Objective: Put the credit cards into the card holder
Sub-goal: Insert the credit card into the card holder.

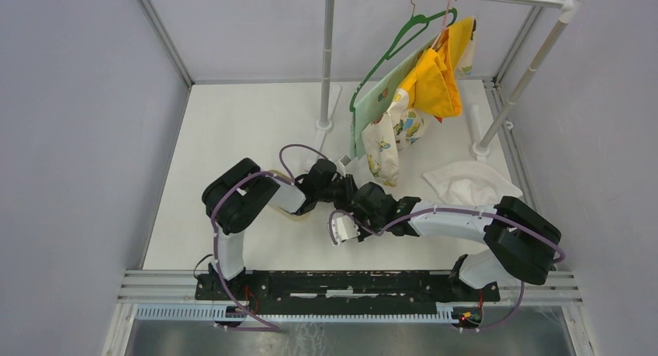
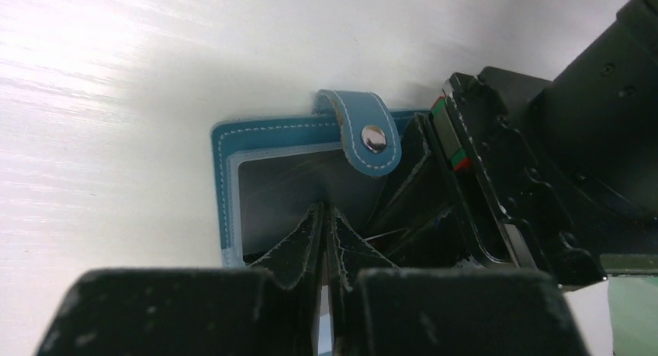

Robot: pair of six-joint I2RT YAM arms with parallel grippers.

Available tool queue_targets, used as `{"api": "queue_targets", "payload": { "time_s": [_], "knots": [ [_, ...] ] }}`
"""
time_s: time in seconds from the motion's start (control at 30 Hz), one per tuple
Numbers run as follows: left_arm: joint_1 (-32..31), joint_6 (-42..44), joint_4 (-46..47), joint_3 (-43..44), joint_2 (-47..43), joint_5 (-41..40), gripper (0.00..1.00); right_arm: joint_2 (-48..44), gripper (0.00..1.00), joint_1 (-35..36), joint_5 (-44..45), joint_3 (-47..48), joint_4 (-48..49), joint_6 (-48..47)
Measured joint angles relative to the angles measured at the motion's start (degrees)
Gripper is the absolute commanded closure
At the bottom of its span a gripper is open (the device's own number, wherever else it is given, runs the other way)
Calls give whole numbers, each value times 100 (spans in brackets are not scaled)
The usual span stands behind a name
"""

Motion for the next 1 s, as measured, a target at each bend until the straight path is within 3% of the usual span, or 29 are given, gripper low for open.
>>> {"api": "queue_targets", "payload": {
  "time_s": [0.57,0.87,1.0],
  "knots": [
    [-9,2,72,26,2,59,62,-111,92,-151,785,-13,-87,-20],
    [-22,20,15,33,-39,26,60,-260,91,-470,688,-48,-367,-37],
    [-37,133,-142,74,-96,-28,59,-455,90,-599,109,-48,-472,-9]
  ]
}}
